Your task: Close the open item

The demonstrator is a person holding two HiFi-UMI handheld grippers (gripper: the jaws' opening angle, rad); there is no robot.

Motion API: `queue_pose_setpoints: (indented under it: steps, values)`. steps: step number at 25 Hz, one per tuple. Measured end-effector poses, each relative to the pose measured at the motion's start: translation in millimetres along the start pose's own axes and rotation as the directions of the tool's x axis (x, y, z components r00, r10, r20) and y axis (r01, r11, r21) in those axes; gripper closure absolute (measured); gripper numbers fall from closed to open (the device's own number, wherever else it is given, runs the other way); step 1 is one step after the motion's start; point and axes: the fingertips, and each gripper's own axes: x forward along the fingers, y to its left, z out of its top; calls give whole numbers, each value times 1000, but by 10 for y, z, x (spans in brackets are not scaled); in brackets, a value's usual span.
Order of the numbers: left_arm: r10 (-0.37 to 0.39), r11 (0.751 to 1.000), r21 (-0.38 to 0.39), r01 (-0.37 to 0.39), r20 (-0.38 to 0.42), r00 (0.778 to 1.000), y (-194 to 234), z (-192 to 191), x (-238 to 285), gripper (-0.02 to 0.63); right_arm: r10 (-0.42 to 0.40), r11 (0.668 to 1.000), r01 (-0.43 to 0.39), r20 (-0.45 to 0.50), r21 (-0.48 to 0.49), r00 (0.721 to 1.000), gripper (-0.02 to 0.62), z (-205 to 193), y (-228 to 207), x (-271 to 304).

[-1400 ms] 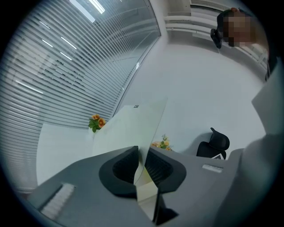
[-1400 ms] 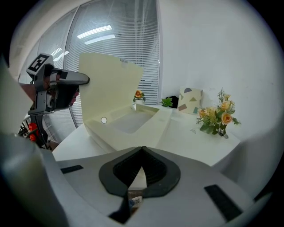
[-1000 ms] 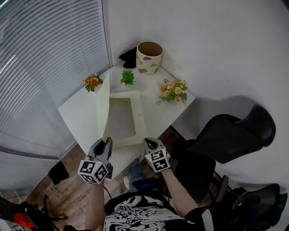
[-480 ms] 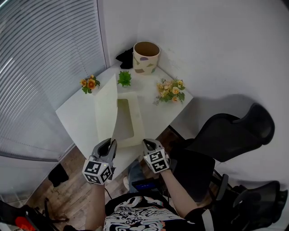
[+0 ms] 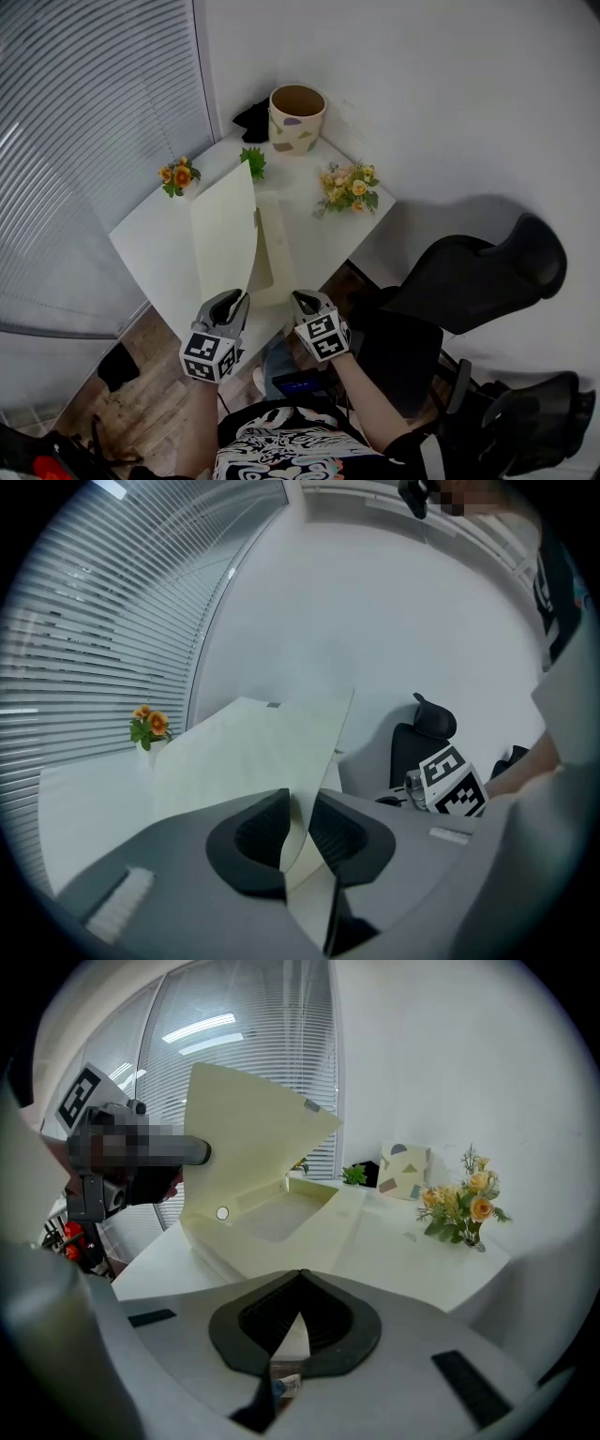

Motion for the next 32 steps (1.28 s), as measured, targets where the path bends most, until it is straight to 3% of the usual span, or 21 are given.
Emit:
queue_pose_setpoints:
  steps: [21,32]
  values:
    - [-78,995,46,84,-127,989,-110,-239,307,537,28,999,-29,-46,-16,999,593,-1,-5,15]
    - [-100,990,72,117,-210,973,-142,-356,407,531,53,998,-54,-74,-24,996,592,11,11,17]
